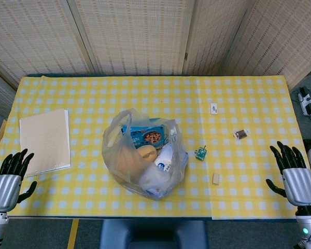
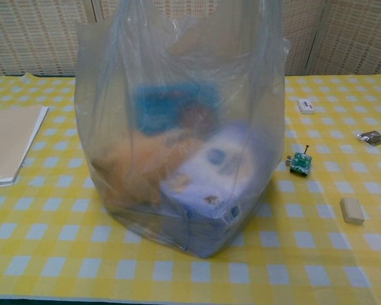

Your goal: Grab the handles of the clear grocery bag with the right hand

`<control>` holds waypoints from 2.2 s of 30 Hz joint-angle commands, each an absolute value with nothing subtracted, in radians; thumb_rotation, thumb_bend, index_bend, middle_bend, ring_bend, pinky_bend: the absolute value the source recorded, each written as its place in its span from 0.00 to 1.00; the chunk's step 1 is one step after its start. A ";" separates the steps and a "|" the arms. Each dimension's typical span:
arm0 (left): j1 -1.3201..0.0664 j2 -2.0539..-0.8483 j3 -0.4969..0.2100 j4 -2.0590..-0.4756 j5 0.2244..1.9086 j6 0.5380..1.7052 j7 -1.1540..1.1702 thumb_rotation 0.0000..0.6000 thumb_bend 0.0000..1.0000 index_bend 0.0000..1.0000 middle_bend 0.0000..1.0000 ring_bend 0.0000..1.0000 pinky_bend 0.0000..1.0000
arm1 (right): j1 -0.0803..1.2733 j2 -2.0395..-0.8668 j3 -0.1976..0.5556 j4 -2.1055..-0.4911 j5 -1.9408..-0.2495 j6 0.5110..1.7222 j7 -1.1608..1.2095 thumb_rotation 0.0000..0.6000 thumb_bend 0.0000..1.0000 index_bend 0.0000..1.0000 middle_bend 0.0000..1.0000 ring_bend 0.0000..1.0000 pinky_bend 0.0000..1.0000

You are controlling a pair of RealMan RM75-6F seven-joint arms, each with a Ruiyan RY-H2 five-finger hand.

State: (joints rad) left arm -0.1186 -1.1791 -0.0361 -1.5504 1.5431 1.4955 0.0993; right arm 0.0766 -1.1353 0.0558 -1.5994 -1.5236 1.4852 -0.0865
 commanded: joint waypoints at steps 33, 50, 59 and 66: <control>-0.128 -1.140 -0.043 -1.579 1.502 1.462 0.047 1.00 0.40 0.00 0.00 0.00 0.00 | 0.487 -1.082 -0.086 -1.532 -1.957 1.444 1.336 1.00 0.25 0.00 0.00 0.00 0.00; -0.111 -1.118 -0.037 -1.584 1.531 1.501 0.001 1.00 0.40 0.00 0.00 0.00 0.00 | 0.658 -1.172 -0.044 -1.497 -1.893 1.400 1.563 1.00 0.25 0.00 0.00 0.00 0.00; -0.106 -1.109 -0.035 -1.584 1.542 1.512 -0.022 1.00 0.40 0.00 0.00 0.00 0.00 | 0.749 -1.213 -0.032 -1.481 -1.883 1.352 1.638 1.00 0.26 0.00 0.00 0.00 0.00; -0.098 -1.104 -0.033 -1.583 1.554 1.530 -0.039 1.00 0.40 0.00 0.00 0.00 0.00 | 0.801 -1.237 -0.015 -1.484 -1.854 1.321 1.649 1.00 0.25 0.00 0.00 0.00 0.00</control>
State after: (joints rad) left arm -0.0993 -1.1044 -0.0340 -1.5832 1.5522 1.5286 -0.0373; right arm 0.7965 -1.2331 -0.0178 -1.4826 -1.8580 1.3251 1.6451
